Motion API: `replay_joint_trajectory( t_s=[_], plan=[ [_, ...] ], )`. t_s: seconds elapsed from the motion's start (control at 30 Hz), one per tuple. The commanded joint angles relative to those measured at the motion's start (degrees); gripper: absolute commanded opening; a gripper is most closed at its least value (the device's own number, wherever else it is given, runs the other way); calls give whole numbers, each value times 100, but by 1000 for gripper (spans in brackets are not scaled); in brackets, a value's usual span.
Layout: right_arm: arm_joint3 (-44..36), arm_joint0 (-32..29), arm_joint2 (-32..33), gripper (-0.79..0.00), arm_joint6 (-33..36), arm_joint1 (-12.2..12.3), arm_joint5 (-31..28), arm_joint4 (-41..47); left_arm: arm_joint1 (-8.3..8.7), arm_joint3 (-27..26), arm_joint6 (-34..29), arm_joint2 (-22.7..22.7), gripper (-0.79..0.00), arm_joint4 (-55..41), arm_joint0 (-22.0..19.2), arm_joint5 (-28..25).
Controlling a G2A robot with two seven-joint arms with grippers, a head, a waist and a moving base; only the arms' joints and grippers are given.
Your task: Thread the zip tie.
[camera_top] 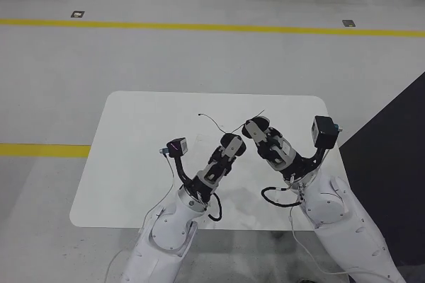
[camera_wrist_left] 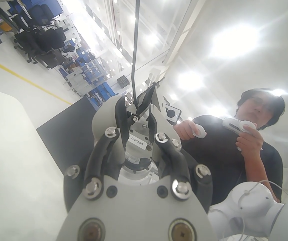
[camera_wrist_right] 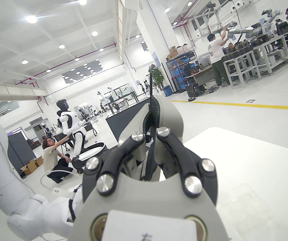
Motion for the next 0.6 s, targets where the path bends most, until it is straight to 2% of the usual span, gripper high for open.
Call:
replay_joint_trajectory(
  t_s=[0.0, 0.17, 0.3, 0.37, 0.57],
  plan=[
    [0, 0, 0, -785, 0, 0, 0, 0, 5, 9, 16, -1, -619, 14, -10, 8],
    [0, 0, 0, -785, 0, 0, 0, 0, 19, 22, 45, -10, -634, -4, -24, 16],
    [0, 0, 0, -785, 0, 0, 0, 0, 30, 21, 51, -2, -690, -24, -26, 12],
    [0, 0, 0, -785, 0, 0, 0, 0, 34, 31, 57, 5, -745, -37, -33, 14],
    [0, 0, 0, -785, 0, 0, 0, 0, 50, 23, 82, 9, -767, -39, -32, -10]
  ],
)
